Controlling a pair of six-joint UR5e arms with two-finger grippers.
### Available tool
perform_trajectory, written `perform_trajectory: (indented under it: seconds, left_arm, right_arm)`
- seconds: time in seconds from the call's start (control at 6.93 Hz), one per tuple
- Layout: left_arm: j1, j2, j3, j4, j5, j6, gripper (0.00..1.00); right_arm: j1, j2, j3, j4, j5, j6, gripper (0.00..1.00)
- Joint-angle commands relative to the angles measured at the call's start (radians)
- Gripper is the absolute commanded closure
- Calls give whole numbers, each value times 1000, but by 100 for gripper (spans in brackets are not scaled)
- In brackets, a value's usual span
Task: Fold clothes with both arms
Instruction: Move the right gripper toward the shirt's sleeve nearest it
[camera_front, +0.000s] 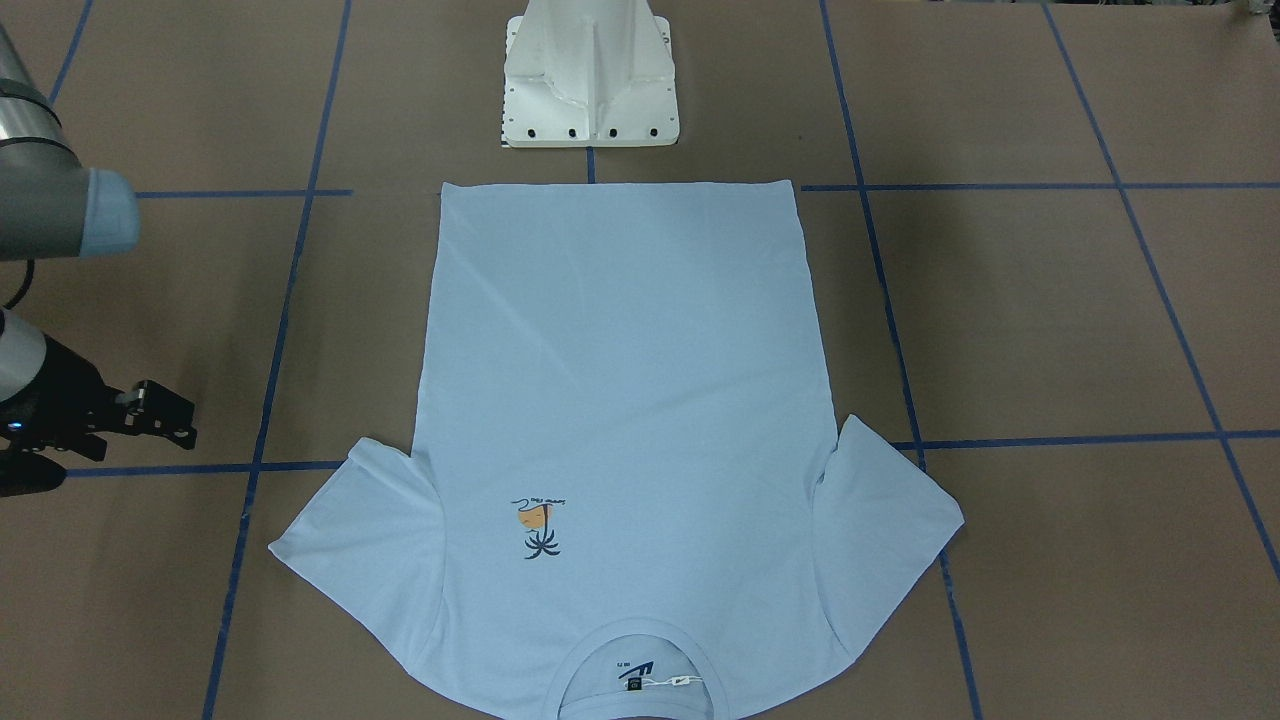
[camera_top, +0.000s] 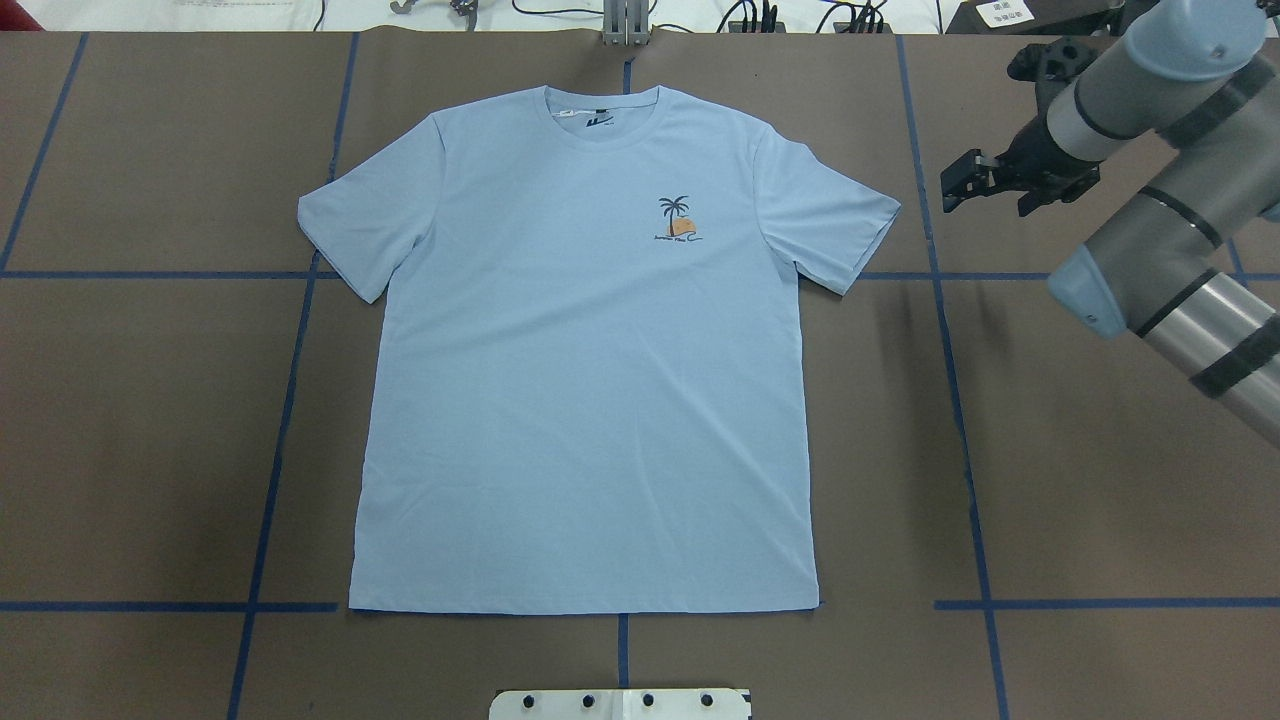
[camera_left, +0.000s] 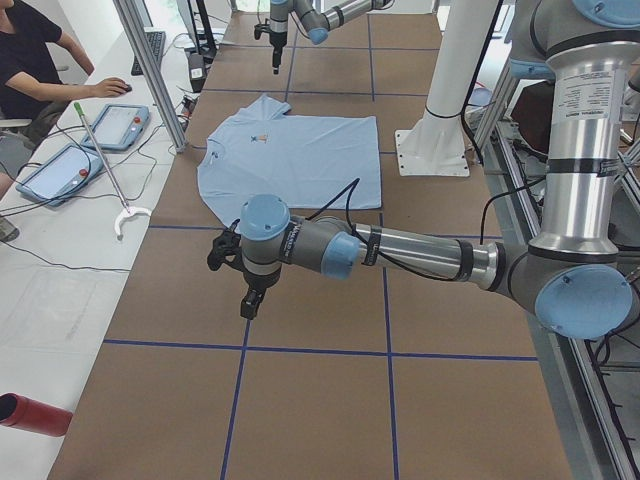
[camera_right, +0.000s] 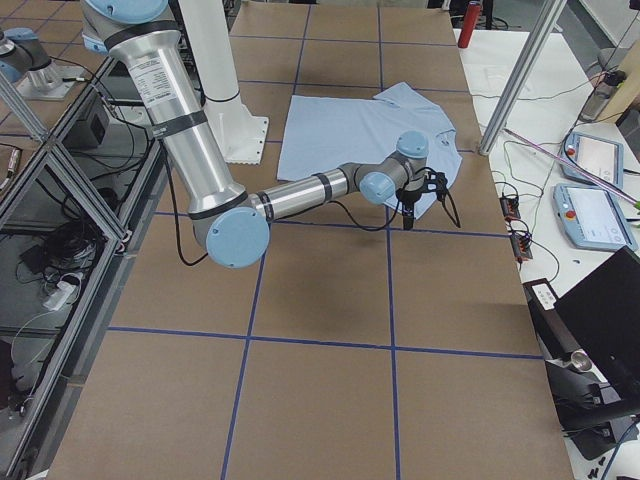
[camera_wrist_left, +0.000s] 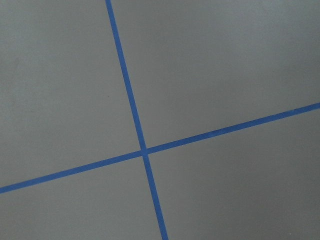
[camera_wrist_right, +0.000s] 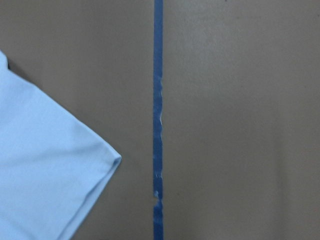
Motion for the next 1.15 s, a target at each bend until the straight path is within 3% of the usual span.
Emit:
perform_trajectory:
  seconds: [0.0,0.29,0.72,1.01]
  left_arm:
    - [5,0,2,-8,-14,0,0]
    - [5,2,2,-9,-16,0,0]
    - [5,2,2,-11,-16,0,0]
    - [5,2,3,-11,-16,1,0]
  right_arm:
    - [-58,77,-161,182,-77,200,9]
    - [-78,109,-203,191,-119,201,13]
    - [-82,137,-235,191,-123,200,53]
    - [-91,137,-235,190,-123,197,92]
